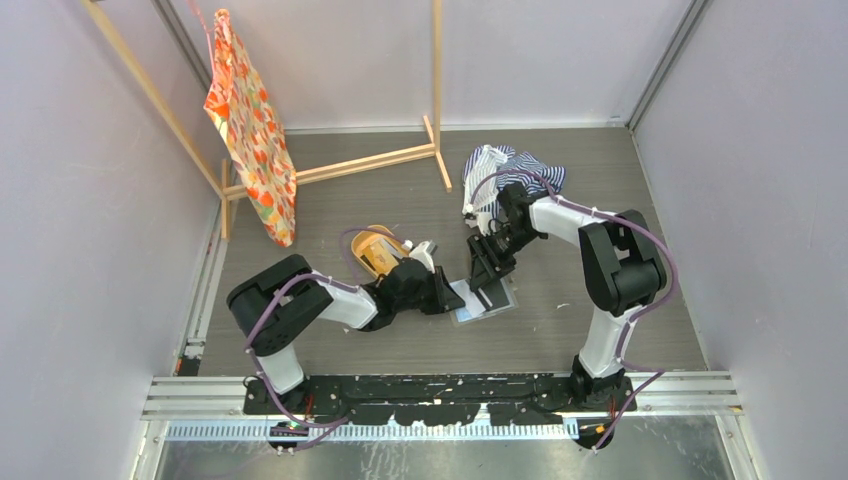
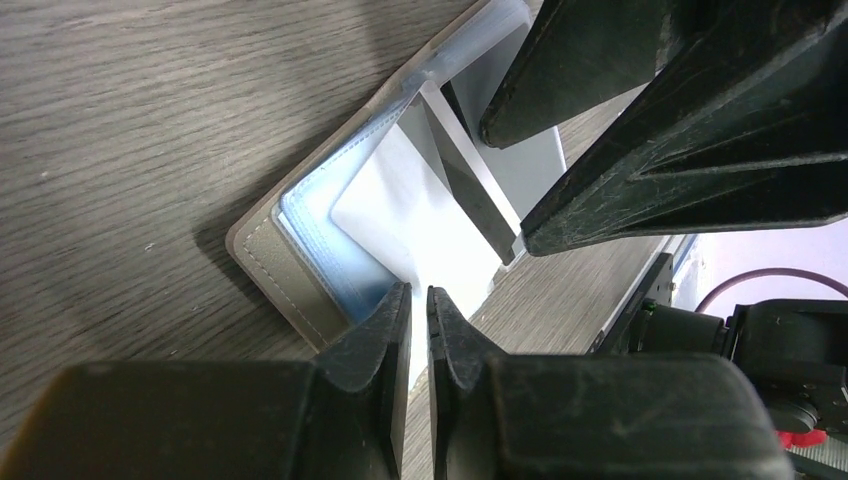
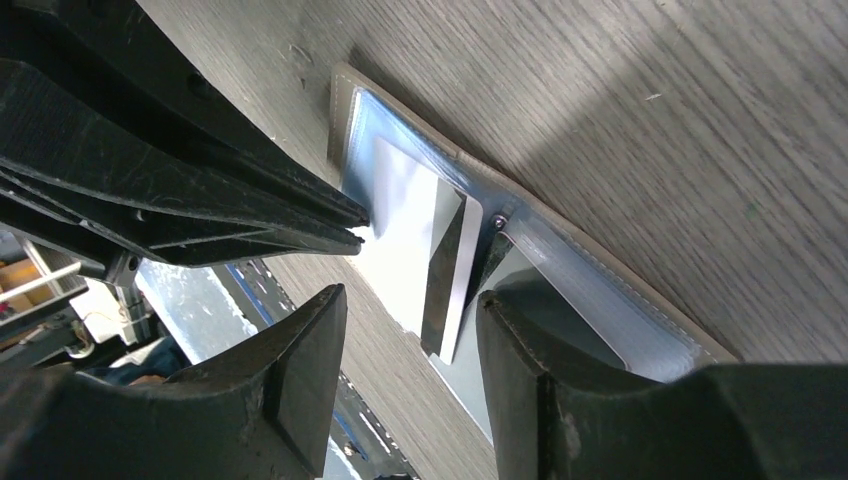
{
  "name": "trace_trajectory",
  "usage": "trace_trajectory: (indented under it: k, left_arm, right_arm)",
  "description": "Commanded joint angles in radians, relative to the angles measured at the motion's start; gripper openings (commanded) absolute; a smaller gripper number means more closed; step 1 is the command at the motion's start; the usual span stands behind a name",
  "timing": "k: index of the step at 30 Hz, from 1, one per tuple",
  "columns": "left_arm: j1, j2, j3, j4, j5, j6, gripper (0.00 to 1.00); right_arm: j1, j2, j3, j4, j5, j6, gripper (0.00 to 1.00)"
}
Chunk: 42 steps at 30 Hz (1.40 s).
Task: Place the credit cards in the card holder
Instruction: Insert the credit card into the card holder.
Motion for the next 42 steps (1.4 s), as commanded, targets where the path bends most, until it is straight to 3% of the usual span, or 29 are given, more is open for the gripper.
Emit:
trace_trajectory:
  k: [1,28,35,42]
  left_arm:
    - [0.005,0.024,-0.01,0.014,-0.039,0.009,0.13]
    - [0.024,0.141,-0.146,0.094,-0.072,-0.113,0.02]
    - [0.027,0.145,-0.149,0.101,-0.07,-0.114,0.02]
    - [0.031,0.142,-0.153,0.107,-0.067,-0.113,0.02]
  right_arm:
    - [-0.006,0.026,0.032,-0.001,-0.01,0.03,0.55]
    - [-0.014,0.11,0.086,-0.008,-0.019,0.042,0.55]
    - [-0.025,0.115,0.084,-0.025,-0.027,0.039,0.4]
    - [-0.038,0.126,0.087,-0.043,-0.035,0.036,0.14]
